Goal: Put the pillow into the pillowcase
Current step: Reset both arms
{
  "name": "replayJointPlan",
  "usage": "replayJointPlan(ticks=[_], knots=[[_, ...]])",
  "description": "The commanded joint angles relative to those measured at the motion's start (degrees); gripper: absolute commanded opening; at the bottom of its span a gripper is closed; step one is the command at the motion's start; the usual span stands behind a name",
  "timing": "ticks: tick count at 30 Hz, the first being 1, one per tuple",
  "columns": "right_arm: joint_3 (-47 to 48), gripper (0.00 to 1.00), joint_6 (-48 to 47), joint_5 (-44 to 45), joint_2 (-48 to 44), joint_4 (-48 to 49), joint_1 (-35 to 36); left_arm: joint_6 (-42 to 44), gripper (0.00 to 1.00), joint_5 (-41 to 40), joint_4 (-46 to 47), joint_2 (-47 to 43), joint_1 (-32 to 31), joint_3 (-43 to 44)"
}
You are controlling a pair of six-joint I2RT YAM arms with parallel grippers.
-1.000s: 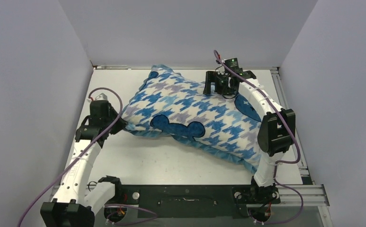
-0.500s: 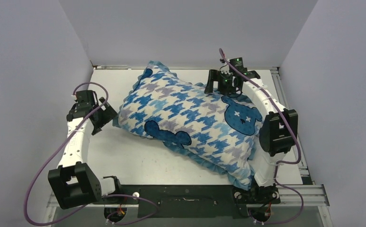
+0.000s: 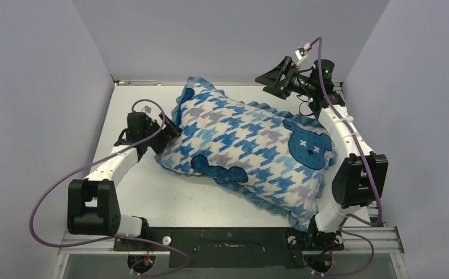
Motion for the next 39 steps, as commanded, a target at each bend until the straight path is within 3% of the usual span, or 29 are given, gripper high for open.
replayJointPlan(ticks=[1, 4, 8, 13, 16, 19, 22, 28, 31, 36, 39], knots=[[-0.5, 0.9, 9.0, -8.1, -0.1, 18.2, 1.6, -4.2, 0.9, 2.9, 8.2, -4.3, -6.3, -1.3], [-2.0, 0.9, 9.4, -9.3, -1.0, 21.5, 2.5, -2.2, 0.93, -1.9, 6.2, -9.4, -3.3, -2.3], [-3.8, 0.9, 7.2, -9.6, -2.9, 21.8, 3.4, 1.3, 0.98, -4.8, 5.3, -16.3, 5.1, -2.7], [-4.0, 0.9, -5.1, -3.6, -6.6, 8.3, 3.3, 9.3, 0.96, -10.2, 7.7, -23.4, 9.5, -3.4], [-1.1, 0.9, -16.1, 10.9, -8.5, -8.7, 3.3, 14.8, 0.96, -11.4, 7.1, -23.7, 9.5, -2.5], [-3.6, 0.9, -22.9, 28.0, -13.1, -13.4, 3.6, 17.9, 0.96, -12.1, 7.4, -23.7, 9.4, -2.9], [-11.4, 0.9, -23.3, 46.2, -19.9, -9.6, 3.8, 20.7, 0.96, -13.4, 9.5, -24.3, 9.1, -5.1], [-36.7, 0.9, -24.0, 72.9, -32.7, 7.6, 3.6, 22.8, 0.96, -16.4, 26.2, -25.8, 8.7, -15.6], [-49.8, 0.9, -28.9, 78.4, -37.8, 17.5, 3.5, 23.1, 0.96, -18.4, 35.0, -25.1, 8.8, -22.3], [-61.8, 0.9, -31.1, 86.8, -36.5, 21.3, 3.3, 29.6, 0.96, -17.5, 47.0, -18.3, 8.6, -30.2], [-70.4, 0.9, -33.0, 86.8, -33.3, 37.6, 2.6, 36.8, 0.96, -16.5, 55.8, -11.2, 7.1, -32.6]])
